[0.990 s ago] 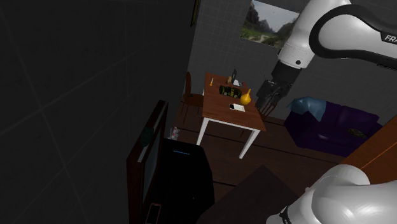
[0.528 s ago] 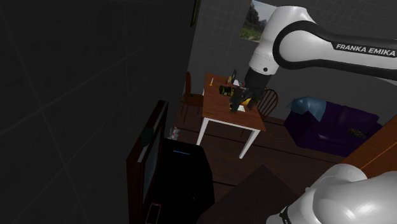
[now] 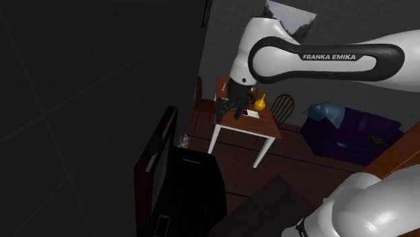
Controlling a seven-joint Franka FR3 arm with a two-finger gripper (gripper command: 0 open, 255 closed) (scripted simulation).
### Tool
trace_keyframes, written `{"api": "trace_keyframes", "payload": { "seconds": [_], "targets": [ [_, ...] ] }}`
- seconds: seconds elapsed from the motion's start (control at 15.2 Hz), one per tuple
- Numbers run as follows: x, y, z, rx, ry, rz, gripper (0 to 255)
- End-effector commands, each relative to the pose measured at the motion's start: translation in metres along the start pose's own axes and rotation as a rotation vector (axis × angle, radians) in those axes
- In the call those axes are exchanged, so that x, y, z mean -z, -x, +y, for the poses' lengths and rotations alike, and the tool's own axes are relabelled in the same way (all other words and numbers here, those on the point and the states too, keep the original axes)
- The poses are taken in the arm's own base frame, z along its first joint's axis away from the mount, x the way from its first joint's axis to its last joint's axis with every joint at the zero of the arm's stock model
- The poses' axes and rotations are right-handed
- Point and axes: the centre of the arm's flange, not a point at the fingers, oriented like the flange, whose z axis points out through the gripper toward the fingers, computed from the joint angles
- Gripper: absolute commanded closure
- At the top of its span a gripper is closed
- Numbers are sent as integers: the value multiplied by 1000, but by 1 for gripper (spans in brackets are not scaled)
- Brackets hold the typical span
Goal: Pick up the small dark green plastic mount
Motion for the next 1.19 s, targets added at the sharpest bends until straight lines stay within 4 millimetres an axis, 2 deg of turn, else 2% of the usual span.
{"api": "trace_keyframes", "payload": {
  "seconds": [0.0,1.12],
  "targets": [
    [-17,-15,-17,8,0,0,0],
    [-129,-137,-170,82,8,-2,0]
  ]
}}
